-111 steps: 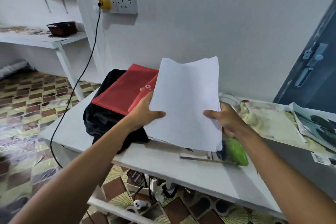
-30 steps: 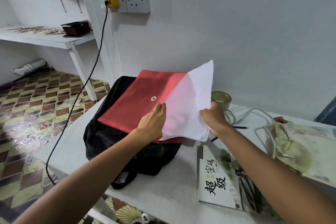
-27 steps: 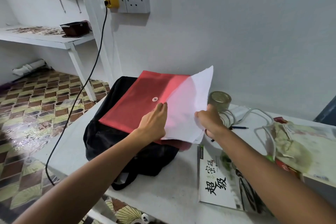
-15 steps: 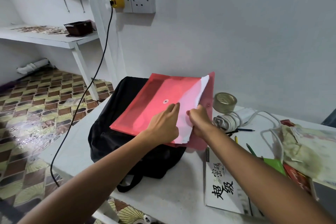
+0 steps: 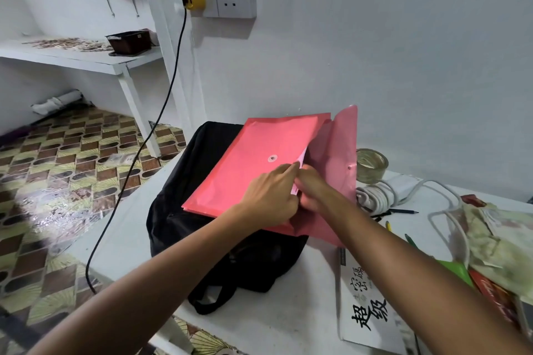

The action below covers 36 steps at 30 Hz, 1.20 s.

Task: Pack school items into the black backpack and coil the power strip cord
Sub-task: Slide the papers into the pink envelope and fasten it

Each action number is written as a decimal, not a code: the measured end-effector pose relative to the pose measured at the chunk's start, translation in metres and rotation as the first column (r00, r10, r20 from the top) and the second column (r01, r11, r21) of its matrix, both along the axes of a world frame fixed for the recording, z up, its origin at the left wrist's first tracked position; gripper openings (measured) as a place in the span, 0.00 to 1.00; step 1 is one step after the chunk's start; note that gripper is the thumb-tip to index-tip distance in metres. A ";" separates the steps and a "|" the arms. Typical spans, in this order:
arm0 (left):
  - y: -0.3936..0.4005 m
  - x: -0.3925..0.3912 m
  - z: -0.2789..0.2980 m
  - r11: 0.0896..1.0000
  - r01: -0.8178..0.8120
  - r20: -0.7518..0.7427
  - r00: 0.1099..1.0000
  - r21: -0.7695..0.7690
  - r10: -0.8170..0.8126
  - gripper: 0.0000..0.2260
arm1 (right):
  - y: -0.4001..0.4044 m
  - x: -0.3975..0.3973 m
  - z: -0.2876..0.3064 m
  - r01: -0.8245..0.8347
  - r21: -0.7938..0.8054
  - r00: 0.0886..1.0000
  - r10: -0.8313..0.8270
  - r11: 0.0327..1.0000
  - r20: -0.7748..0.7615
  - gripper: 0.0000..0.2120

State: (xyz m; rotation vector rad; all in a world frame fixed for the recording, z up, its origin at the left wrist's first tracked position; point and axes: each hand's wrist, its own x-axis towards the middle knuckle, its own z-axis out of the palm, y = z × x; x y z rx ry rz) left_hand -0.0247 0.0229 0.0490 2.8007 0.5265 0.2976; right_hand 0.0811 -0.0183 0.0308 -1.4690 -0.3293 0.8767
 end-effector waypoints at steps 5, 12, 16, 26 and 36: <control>0.011 0.006 -0.010 0.998 0.064 -0.003 0.998 0.011 -0.064 0.36 | 0.002 0.009 -0.008 -0.011 -0.018 0.999 0.011 1.000 -0.031 0.14; 0.035 0.018 -0.026 0.966 0.239 0.124 0.966 -0.094 -0.227 0.27 | 0.005 0.023 -0.010 -0.036 -0.036 0.999 0.036 0.999 -0.015 0.14; 0.057 0.029 -0.023 0.953 0.294 0.097 0.953 -0.065 -0.288 0.26 | 0.003 0.029 -0.024 0.005 0.066 0.997 -0.001 0.998 -0.072 0.09; 0.112 0.051 -0.024 0.990 0.088 0.192 0.979 -0.112 -0.065 0.34 | -0.017 0.044 -0.009 -0.229 -0.096 0.968 0.237 0.969 0.085 0.12; 0.131 0.055 0.004 0.984 0.150 0.119 0.980 0.095 -0.160 0.42 | -0.022 0.058 0.010 -0.522 -0.338 0.714 0.618 0.783 0.329 0.11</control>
